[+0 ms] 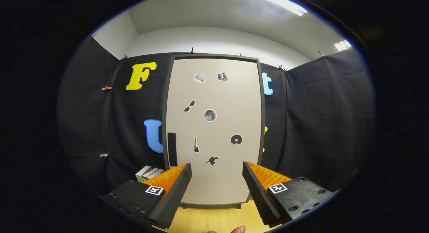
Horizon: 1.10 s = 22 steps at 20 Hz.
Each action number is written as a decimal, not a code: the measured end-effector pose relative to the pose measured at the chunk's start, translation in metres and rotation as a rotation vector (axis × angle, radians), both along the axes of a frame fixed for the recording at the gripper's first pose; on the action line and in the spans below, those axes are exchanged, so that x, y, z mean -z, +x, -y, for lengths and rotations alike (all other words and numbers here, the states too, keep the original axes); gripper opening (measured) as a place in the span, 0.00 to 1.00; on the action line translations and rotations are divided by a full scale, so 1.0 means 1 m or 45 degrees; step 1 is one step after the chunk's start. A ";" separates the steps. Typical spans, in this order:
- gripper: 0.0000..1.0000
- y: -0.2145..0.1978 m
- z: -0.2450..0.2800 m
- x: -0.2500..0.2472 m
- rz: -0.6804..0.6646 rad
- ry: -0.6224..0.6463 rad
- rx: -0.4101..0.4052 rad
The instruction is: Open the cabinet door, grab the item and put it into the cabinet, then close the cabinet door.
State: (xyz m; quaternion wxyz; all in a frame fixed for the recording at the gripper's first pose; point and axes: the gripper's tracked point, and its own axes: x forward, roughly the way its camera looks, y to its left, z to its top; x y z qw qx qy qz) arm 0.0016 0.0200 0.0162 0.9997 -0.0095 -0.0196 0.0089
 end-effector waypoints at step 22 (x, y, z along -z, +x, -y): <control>0.97 0.182 -0.142 0.062 -0.110 0.060 -0.132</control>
